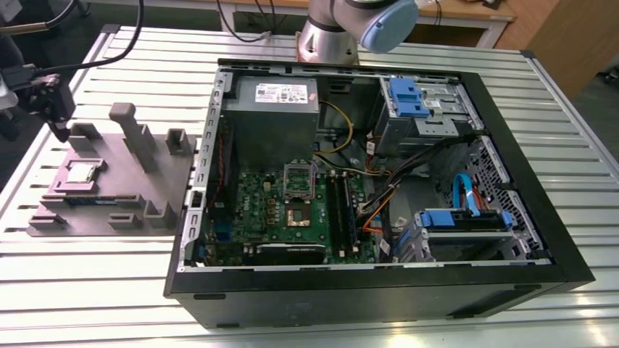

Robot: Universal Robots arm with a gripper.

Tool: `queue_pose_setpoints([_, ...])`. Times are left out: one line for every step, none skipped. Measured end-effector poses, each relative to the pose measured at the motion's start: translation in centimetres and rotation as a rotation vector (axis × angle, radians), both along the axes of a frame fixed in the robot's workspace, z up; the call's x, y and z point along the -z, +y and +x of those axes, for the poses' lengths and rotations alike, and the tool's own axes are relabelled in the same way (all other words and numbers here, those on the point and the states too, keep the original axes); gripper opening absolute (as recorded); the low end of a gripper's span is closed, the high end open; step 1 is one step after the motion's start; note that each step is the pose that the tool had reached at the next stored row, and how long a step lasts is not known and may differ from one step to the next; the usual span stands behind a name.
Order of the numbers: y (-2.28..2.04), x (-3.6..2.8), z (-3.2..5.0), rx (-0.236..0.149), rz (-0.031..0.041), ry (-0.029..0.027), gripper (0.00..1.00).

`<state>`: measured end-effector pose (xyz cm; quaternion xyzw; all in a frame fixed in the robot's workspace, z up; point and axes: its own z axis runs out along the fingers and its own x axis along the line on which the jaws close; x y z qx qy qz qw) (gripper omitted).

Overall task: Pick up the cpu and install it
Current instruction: 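Pick up the cpu and move it towards the insertion slot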

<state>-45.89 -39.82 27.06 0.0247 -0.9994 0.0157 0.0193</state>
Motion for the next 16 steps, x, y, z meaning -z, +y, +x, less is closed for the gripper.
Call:
queue_pose_setpoints([-0.01, 0.09, 0.00, 0.000, 0.0061, 0.0000, 0.70])
queue_pose_setpoints([-0.01, 0.17, 0.00, 0.000, 0.0126, 0.0002, 0.70])
queue_pose_setpoints([-0.03, 0.25, 0.00, 0.000, 0.0195, 0.0000, 0.70])
queue_pose_setpoints([-0.05, 0.33, 0.00, 0.000, 0.0275, 0.0000, 0.70])
queue_pose_setpoints([-0.07, 0.42, 0.00, -0.001, 0.0343, -0.0001, 0.70])
queue_pose_setpoints([-0.10, 0.54, 0.00, -0.001, 0.0382, -0.0003, 0.70])
queue_pose_setpoints([-0.14, 0.67, 0.00, -0.001, 0.0404, -0.0006, 0.70])
queue_pose_setpoints([-0.17, 0.79, -0.01, -0.001, 0.0413, -0.0012, 0.70])
queue_pose_setpoints([-0.20, 0.90, -0.02, -0.001, 0.0416, -0.0031, 0.70])
queue_pose_setpoints([-0.21, 0.98, -0.02, -0.001, 0.0415, -0.0054, 0.70])
queue_pose_setpoints([-0.22, 1.02, -0.02, -0.001, 0.0415, -0.0069, 0.70])
queue_pose_setpoints([-0.22, 1.03, -0.02, -0.001, 0.0414, -0.0077, 0.70])
queue_pose_setpoints([-0.22, 1.03, -0.01, -0.001, 0.0414, -0.0080, 0.70])
queue_pose_setpoints([-0.22, 1.04, -0.01, -0.001, 0.0414, -0.0080, 0.70])
queue_pose_setpoints([-0.22, 1.04, -0.02, -0.001, 0.0415, -0.0081, 0.70])
queue_pose_setpoints([-0.22, 1.04, -0.02, -0.001, 0.0415, -0.0082, 0.70])
